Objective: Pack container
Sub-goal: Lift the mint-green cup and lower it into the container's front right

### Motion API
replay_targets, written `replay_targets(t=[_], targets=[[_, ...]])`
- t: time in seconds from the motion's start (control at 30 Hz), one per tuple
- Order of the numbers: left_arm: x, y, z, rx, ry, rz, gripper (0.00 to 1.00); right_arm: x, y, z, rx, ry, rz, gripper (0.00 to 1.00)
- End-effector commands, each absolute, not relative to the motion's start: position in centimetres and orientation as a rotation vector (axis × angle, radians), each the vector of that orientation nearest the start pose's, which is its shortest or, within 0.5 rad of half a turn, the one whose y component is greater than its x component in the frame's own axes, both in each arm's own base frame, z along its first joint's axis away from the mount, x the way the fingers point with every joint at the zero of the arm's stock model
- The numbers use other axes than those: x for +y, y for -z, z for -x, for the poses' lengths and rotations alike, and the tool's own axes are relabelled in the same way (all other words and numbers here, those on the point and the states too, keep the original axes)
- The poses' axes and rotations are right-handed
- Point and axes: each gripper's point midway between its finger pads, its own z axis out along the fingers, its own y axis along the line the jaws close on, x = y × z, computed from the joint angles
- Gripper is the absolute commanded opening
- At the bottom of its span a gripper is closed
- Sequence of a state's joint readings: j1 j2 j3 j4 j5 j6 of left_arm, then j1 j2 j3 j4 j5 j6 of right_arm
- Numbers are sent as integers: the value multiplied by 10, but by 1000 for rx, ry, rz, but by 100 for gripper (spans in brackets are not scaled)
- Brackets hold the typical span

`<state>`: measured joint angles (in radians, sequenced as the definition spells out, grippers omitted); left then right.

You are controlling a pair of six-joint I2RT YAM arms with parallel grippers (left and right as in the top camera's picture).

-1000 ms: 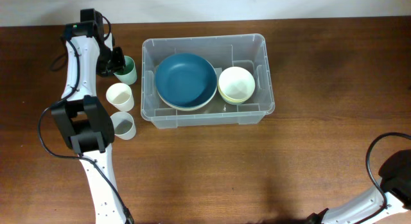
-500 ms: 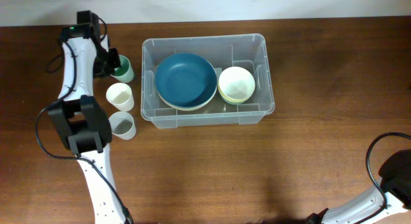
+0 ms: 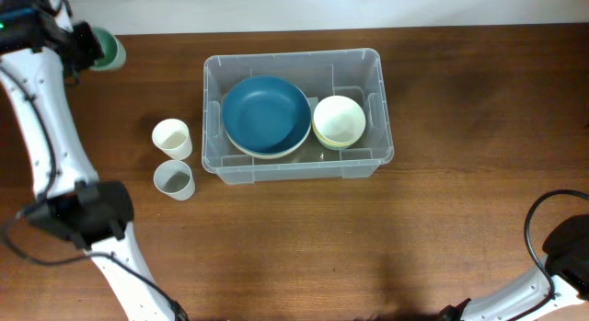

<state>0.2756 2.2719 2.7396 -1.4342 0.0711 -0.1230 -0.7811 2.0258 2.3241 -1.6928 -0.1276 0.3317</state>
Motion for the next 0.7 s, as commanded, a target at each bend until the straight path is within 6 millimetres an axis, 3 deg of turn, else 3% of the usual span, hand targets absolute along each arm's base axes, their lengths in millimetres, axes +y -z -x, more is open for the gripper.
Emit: replay_targets(t=[0.0,0.17,0.4,0.67], targets=[[71,-337,-488,2404,176,270,1,-262,-242,-294,2508,-110,-1527,99],[8,-358,-460,2432,193,13,1,-262,-242,-294,2508,-110,-1527,99],[-61,-335,-428,2581,271,-174,1,-262,-242,-294,2508,-110,-1527,99],[-156,-319,-418,2581,348,-458,1,-262,-242,-294,2508,-110,-1527,99]])
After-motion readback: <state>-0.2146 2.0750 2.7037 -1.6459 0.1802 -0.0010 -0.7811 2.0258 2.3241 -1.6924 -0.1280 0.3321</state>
